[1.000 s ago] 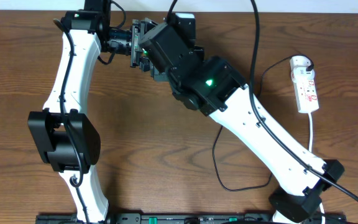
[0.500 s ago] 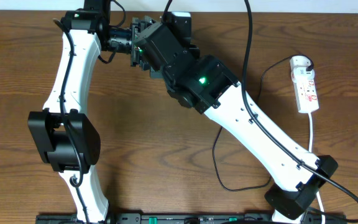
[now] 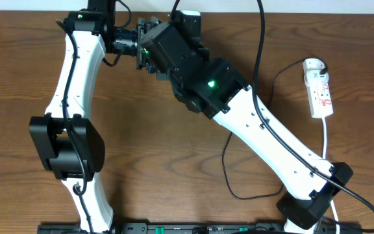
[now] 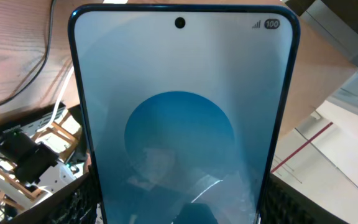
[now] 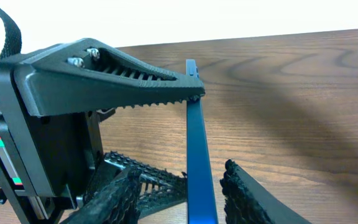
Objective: Plug charger to phone and switch on socket
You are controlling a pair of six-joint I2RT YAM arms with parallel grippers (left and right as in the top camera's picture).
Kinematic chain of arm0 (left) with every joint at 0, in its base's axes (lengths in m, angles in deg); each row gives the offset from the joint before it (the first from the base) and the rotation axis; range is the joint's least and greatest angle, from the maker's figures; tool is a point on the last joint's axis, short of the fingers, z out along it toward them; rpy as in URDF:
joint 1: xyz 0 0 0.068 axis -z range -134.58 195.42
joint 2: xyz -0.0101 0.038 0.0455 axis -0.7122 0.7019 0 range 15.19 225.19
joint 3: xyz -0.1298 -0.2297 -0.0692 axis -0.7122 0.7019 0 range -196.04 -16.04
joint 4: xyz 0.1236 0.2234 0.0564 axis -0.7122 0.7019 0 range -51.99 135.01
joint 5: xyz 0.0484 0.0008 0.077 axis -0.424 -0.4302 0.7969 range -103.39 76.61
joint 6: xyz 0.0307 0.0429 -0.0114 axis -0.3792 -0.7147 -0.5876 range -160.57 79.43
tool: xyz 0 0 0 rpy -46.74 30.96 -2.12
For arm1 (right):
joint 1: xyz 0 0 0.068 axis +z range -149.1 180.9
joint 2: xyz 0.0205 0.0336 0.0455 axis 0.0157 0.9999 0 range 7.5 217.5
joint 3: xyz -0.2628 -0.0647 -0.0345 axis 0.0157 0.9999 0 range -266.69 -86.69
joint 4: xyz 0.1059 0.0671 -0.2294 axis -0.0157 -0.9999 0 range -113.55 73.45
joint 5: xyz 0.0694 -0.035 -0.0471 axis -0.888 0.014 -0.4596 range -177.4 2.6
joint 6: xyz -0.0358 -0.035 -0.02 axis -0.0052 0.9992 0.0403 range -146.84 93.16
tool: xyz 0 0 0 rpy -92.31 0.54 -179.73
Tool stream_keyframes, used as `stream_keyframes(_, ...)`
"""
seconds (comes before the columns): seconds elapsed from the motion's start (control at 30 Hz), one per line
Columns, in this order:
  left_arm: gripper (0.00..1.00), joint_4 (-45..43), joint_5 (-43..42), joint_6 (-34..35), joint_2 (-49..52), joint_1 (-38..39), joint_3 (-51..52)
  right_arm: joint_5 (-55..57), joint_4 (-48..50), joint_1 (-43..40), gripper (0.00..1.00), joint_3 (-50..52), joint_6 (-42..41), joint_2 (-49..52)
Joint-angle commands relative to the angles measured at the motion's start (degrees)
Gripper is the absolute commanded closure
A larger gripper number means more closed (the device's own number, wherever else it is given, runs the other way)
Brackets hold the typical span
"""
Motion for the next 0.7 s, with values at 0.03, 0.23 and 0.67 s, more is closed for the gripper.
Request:
stream_keyframes(0.03,0.32,-0.13,-3.28,-0.57,-1.77,-0.02,-0.81,1.42,0.13,0.11,0.60,-0.66,-0.13,0.55)
stream_keyframes(0.23,0.32,-0.11,-3.30,-0.83,-1.77,-0.02,-0.81,1.42,0.35,-0.04,0.60,-0.66,-0.13,1.29)
stream_keyframes(0.67,0.32,-0.11,-3.28,-1.90,-1.77,-0.02,-0.81,1.42,0.98,-0.31,0.73,-0.66,-0.13,1.97)
